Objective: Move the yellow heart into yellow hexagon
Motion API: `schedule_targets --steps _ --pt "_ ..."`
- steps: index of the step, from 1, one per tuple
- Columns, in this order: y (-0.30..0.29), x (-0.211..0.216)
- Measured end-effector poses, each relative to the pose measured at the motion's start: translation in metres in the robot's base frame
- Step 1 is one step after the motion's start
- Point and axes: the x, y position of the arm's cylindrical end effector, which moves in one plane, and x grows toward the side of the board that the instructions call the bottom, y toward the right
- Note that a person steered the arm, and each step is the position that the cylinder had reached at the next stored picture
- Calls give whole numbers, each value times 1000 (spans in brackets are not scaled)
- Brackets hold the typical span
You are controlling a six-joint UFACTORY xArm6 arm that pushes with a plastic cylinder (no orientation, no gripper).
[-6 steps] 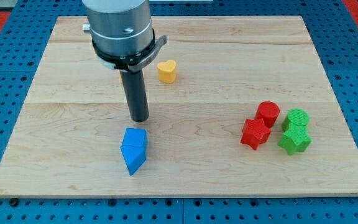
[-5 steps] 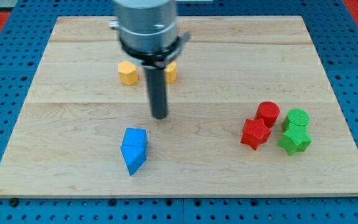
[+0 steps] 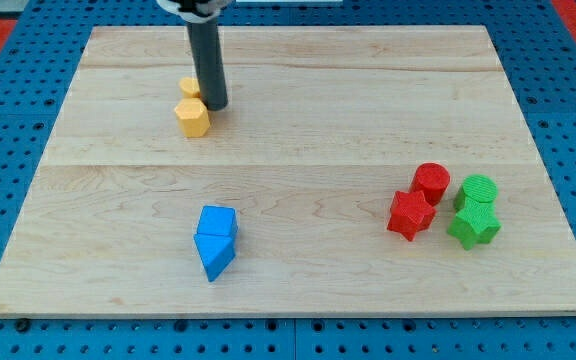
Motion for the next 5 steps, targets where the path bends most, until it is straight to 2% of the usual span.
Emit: schedule_targets --steps 1,2,4,5 --pt "10 -23" --pt "-7 -43" --pt "-73 -49" --pt "-74 -41"
